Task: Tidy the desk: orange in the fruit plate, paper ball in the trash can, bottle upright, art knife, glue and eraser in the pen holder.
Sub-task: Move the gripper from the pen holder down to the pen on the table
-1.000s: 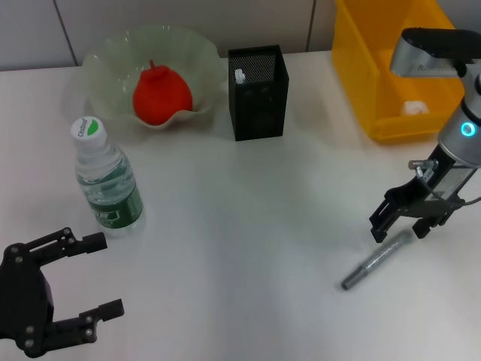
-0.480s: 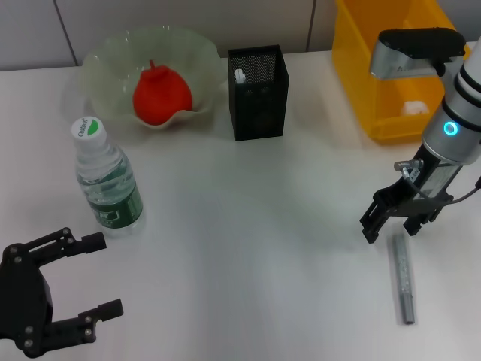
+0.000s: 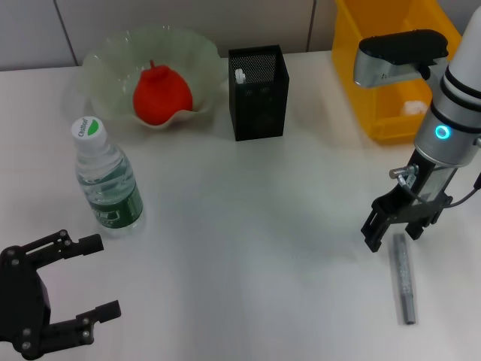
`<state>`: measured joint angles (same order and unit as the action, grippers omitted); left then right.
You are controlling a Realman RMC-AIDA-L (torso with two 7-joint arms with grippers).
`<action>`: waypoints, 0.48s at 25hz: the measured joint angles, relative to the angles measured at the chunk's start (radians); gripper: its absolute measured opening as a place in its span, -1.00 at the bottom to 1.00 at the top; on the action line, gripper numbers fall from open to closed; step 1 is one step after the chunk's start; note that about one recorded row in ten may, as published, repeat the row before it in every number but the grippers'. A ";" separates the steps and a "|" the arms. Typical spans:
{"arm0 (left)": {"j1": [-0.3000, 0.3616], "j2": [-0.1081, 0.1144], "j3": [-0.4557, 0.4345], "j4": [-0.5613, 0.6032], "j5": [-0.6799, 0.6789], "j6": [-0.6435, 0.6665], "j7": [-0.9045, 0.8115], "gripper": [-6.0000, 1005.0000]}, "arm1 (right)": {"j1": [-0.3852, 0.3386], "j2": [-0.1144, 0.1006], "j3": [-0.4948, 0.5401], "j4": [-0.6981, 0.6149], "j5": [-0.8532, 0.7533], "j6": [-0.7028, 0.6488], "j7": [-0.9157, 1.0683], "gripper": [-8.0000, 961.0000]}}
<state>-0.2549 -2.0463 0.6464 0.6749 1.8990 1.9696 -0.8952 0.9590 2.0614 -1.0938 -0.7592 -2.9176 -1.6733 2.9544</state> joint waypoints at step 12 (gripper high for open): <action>0.002 0.000 0.004 0.000 -0.003 0.004 0.001 0.56 | -0.031 0.010 0.009 0.006 0.000 -0.015 0.003 0.52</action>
<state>-0.2524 -2.0462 0.6501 0.6749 1.8963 1.9736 -0.8943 0.9275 2.0715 -1.0845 -0.7530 -2.9180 -1.6881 2.9573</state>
